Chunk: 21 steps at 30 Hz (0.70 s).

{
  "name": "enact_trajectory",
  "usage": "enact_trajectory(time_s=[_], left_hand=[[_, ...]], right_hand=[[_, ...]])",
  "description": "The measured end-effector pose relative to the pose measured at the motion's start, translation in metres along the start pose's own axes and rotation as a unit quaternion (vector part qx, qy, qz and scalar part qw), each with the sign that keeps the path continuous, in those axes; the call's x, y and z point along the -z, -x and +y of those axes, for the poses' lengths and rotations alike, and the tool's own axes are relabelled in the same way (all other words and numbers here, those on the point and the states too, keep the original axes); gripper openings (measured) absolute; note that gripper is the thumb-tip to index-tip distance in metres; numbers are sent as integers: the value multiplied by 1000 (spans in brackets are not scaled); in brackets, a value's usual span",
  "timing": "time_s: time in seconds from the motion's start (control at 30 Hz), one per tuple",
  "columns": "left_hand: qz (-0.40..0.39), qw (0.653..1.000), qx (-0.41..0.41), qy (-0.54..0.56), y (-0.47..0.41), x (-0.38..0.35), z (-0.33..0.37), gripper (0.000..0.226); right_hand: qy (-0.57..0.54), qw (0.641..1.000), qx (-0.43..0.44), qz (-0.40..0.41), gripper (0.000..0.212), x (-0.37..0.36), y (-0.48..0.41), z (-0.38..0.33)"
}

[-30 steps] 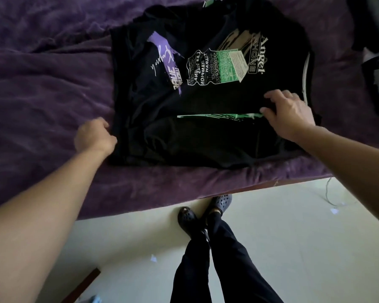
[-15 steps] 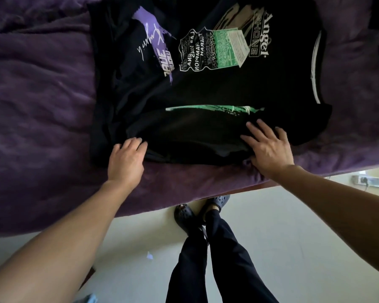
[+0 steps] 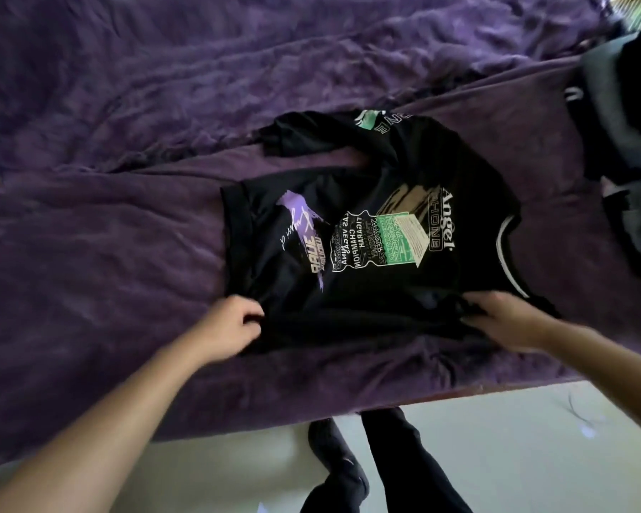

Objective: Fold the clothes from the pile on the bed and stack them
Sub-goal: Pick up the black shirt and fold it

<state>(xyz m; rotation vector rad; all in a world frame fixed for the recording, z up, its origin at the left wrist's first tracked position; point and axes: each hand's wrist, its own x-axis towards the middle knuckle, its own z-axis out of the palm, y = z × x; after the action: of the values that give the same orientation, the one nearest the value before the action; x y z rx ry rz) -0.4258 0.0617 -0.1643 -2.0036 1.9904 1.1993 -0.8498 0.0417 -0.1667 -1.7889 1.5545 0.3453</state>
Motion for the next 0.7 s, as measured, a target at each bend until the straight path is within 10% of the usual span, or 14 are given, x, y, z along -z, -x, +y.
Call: enact_trajectory(time_s=[0.27,0.43,0.7], left_hand=[[120,985,76,100,-145,95,15,10],[227,955,188,-30,-228,94,24,18],[282,947,155,-6,-322,92,48,49]], right_hand=[[-147,987,-28,63,17,116,-144,-6],[18,983,-121,137,37,124,-223,17],[-76,943,-104,308,52,169,-301,46]])
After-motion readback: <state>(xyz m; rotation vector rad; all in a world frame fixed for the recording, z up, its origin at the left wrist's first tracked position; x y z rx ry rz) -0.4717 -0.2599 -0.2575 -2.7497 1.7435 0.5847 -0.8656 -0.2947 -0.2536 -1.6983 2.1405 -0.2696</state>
